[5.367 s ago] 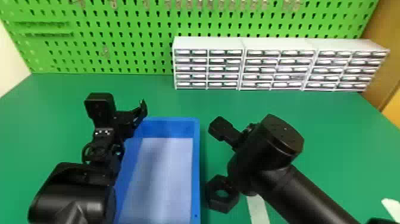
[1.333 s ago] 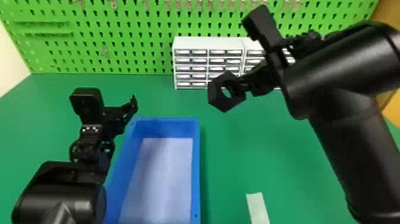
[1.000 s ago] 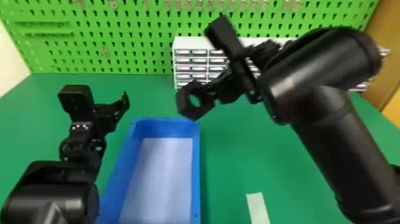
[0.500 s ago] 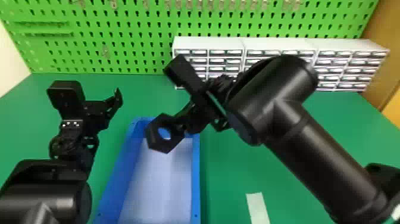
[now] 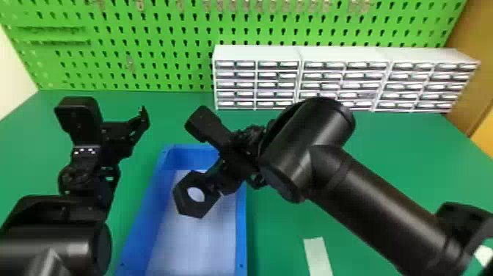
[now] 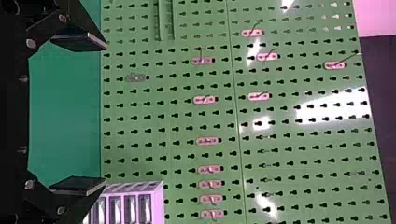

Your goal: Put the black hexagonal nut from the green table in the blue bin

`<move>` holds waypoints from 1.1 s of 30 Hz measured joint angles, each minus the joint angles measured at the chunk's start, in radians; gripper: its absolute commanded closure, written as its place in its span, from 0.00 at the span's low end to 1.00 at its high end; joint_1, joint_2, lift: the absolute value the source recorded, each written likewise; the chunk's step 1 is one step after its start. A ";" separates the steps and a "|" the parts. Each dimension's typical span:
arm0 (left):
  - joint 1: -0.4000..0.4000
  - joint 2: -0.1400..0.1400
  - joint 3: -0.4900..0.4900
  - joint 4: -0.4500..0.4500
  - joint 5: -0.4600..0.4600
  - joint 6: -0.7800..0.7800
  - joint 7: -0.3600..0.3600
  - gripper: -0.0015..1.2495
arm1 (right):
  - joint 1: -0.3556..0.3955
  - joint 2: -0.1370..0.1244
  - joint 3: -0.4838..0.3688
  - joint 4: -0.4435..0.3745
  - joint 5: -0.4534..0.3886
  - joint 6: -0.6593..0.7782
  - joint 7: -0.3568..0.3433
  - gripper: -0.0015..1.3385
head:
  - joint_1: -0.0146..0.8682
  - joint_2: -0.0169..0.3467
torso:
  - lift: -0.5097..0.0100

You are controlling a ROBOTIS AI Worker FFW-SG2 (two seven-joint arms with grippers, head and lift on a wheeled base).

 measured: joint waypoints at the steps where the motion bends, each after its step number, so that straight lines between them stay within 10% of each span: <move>1: 0.000 0.000 0.000 0.000 0.000 0.000 0.000 0.20 | -0.002 0.000 0.007 0.006 -0.005 -0.003 -0.006 0.76 | 0.79 0.19 | 0.80; 26: -0.002 0.000 -0.002 0.000 -0.002 0.002 -0.001 0.20 | -0.013 -0.001 0.090 0.079 -0.084 -0.035 -0.091 0.75 | 0.79 0.19 | 0.80; 33: -0.002 0.000 -0.002 0.000 -0.003 0.002 -0.001 0.20 | -0.013 -0.001 0.093 0.080 -0.084 -0.035 -0.093 0.54 | 0.79 0.19 | 0.80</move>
